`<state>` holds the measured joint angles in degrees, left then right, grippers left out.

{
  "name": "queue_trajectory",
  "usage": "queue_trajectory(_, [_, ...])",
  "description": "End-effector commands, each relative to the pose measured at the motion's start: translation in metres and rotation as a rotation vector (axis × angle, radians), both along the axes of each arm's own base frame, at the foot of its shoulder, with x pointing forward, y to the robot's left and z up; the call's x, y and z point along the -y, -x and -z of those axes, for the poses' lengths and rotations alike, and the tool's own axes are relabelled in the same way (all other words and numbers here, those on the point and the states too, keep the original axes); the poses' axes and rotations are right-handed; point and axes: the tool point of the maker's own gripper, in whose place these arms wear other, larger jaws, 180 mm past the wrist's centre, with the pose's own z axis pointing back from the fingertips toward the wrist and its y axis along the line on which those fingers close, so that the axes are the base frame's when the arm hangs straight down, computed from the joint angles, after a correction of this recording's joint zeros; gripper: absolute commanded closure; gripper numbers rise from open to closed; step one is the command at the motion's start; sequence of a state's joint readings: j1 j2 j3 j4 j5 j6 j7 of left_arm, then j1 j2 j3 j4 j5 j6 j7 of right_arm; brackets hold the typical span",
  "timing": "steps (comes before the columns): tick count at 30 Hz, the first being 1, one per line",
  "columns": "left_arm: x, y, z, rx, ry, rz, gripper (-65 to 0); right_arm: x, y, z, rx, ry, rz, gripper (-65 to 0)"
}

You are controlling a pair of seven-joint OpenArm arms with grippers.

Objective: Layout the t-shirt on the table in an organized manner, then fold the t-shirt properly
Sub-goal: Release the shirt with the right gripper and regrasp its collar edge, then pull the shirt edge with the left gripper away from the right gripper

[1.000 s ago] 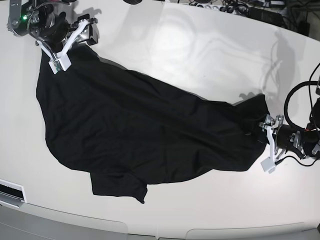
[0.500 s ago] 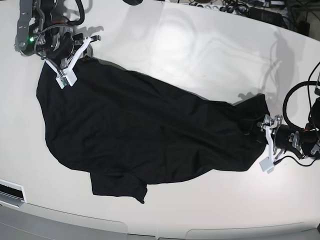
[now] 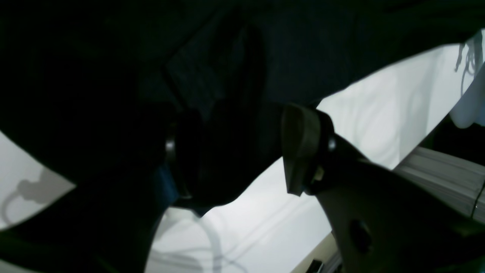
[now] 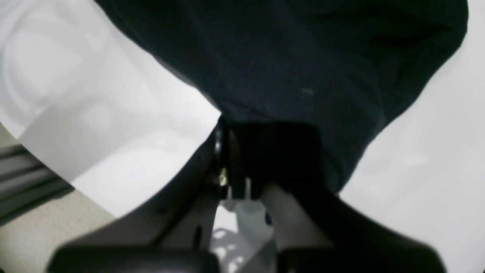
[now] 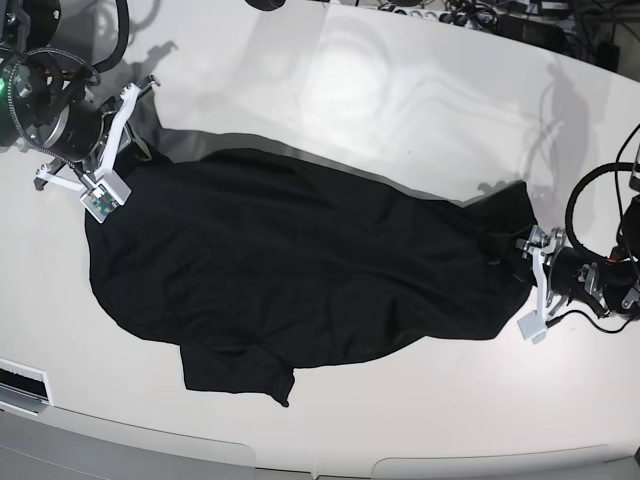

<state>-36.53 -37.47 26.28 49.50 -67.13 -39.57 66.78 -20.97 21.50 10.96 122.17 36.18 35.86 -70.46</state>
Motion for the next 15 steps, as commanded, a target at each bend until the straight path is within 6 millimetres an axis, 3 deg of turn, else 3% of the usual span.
queue_trajectory(1, [-0.004, -0.011, -0.016, 0.039, 0.008, -0.001, -34.5, 0.0, -0.004, -0.008, 0.029, -0.009, -0.017, 0.0])
queue_trajectory(9, [0.004, -0.004, -0.019, 0.0, 0.065, 0.0, -34.5, -0.001, -0.002, -0.008, 0.031, -0.01, -0.032, 0.0])
queue_trajectory(15, [-0.018, -0.006, -0.011, 0.033, -0.033, -0.01, -34.5, -0.006, -0.002, -0.01, 0.029, -0.042, -0.036, 0.0])
